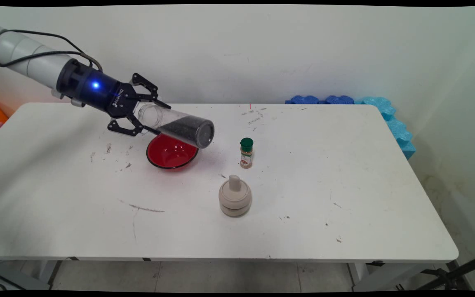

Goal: Pour the black seasoning powder in the red bowl

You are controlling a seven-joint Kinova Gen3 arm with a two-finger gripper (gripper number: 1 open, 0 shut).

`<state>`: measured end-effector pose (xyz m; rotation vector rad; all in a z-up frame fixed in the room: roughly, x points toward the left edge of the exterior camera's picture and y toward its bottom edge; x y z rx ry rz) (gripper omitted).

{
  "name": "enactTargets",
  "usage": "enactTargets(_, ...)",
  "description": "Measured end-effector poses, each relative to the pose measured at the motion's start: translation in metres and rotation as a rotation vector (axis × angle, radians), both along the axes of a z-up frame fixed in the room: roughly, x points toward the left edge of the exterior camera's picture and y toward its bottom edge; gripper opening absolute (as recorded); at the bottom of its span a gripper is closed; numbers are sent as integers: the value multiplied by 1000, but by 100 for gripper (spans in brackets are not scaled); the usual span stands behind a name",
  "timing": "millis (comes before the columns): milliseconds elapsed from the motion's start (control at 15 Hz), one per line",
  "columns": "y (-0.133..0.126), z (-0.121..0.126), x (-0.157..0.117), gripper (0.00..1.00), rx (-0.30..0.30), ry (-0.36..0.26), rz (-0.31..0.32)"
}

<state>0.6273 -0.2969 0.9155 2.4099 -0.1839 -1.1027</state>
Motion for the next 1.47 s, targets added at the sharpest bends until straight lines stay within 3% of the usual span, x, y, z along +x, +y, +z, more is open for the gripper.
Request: enactTargets(1467, -6, -5, 1, 0, 107, 152, 155)
